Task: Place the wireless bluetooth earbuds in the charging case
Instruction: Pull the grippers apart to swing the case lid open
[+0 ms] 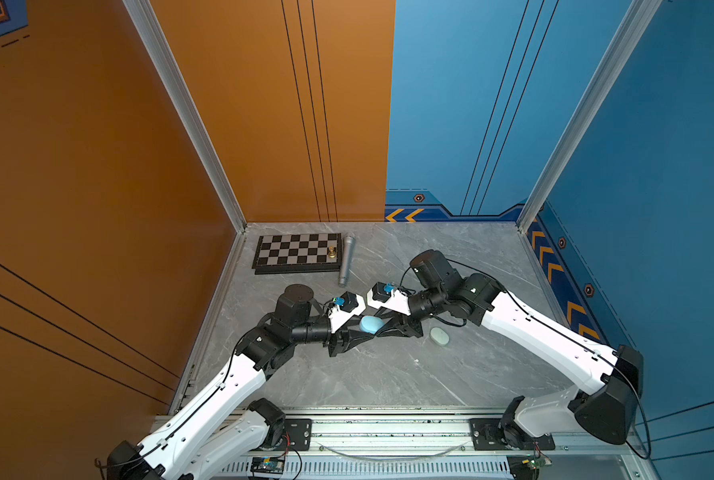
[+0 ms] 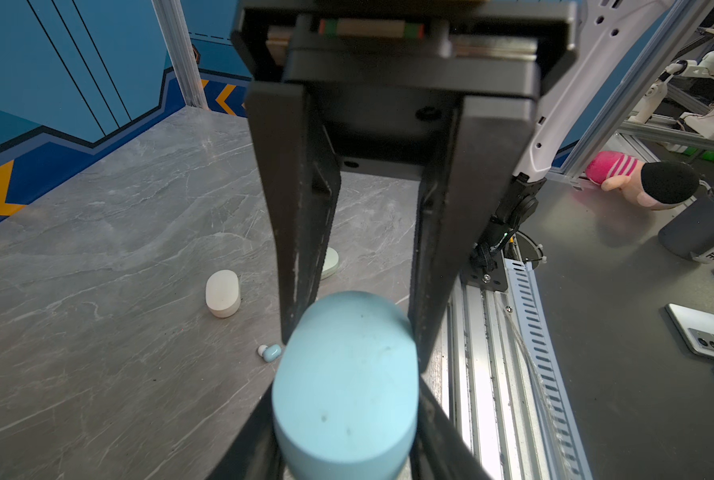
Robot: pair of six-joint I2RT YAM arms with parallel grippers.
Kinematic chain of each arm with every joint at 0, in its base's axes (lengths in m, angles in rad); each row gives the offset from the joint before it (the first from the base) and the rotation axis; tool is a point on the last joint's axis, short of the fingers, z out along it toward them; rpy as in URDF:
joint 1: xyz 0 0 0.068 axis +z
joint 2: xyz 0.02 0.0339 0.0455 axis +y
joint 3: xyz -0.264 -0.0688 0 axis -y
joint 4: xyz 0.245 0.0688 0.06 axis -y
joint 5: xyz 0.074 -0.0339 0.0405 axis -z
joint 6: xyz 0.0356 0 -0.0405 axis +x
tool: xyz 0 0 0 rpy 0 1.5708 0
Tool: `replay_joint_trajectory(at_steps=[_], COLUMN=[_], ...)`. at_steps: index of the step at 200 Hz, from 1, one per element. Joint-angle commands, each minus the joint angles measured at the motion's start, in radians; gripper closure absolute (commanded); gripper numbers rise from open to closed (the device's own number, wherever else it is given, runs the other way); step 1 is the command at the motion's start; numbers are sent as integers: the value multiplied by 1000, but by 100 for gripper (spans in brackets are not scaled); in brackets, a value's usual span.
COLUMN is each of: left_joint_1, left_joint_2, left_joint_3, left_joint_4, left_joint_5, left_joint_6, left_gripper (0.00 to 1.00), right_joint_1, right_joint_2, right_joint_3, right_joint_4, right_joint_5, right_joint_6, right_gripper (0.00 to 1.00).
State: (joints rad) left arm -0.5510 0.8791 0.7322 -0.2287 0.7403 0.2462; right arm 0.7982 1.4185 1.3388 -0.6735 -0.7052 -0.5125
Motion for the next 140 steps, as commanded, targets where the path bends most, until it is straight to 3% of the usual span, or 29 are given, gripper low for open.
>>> replay_joint_trajectory(at_steps=[1,43,140], left_joint_1=[-16,-17,-17], left_joint_2=[-5,-1,36], left_joint_3=[32,30,44], left_joint_4=[68,54,49], left_joint_5=[11,19,28], left_joint_6=[3,4,10], left_gripper=[100,100,100], right_joint_1=[-10,-47,-134], right_joint_2=[2,-20,-66], right_joint_3=[3,-33,-96], right_joint_4=[22,118,323], right_joint_5=[-18,-43,-79], right_joint_6=[70,168,372], right_gripper=[52,36,32])
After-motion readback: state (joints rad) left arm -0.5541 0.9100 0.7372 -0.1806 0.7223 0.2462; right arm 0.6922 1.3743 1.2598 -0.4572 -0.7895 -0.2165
